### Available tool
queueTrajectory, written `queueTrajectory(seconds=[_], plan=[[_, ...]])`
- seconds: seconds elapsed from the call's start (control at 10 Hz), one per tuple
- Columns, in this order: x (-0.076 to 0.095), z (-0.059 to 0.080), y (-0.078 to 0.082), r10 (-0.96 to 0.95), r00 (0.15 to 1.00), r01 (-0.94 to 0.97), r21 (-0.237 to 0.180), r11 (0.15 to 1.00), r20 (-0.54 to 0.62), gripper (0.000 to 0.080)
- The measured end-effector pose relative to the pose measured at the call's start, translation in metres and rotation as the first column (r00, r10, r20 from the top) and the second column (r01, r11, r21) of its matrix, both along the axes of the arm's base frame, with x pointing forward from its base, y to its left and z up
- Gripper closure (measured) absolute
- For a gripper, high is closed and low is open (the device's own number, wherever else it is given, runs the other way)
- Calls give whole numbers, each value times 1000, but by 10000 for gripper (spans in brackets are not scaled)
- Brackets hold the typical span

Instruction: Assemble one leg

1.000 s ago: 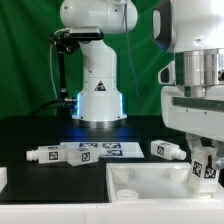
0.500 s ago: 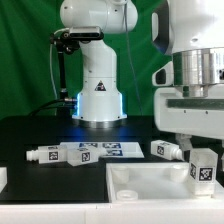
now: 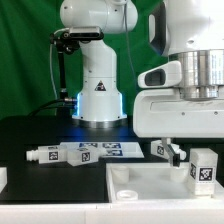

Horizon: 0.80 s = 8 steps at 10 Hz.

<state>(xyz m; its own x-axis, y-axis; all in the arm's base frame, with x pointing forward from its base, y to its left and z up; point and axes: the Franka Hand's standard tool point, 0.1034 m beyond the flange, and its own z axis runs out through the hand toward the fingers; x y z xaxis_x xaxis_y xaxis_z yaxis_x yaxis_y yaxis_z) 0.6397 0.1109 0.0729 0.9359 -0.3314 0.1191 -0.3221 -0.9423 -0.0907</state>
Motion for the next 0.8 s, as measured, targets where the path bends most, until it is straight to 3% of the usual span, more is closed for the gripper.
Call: queueTrajectory(seconds=[0.1,0.2,0.3,0.4,0.6,0.8], plan=[[3,2,-3,164,986,-164,-34,986,7,151],[3,3,-1,213,977,-213,-53,976,8,151],[3,3,-1,182,983,-181,-47,982,8,265],[3,3,-2,180,984,-180,-47,983,8,265],[3,3,-2,39,999,-39,-21,999,7,514],[3,3,-3,-107,994,107,0,994,1,514]])
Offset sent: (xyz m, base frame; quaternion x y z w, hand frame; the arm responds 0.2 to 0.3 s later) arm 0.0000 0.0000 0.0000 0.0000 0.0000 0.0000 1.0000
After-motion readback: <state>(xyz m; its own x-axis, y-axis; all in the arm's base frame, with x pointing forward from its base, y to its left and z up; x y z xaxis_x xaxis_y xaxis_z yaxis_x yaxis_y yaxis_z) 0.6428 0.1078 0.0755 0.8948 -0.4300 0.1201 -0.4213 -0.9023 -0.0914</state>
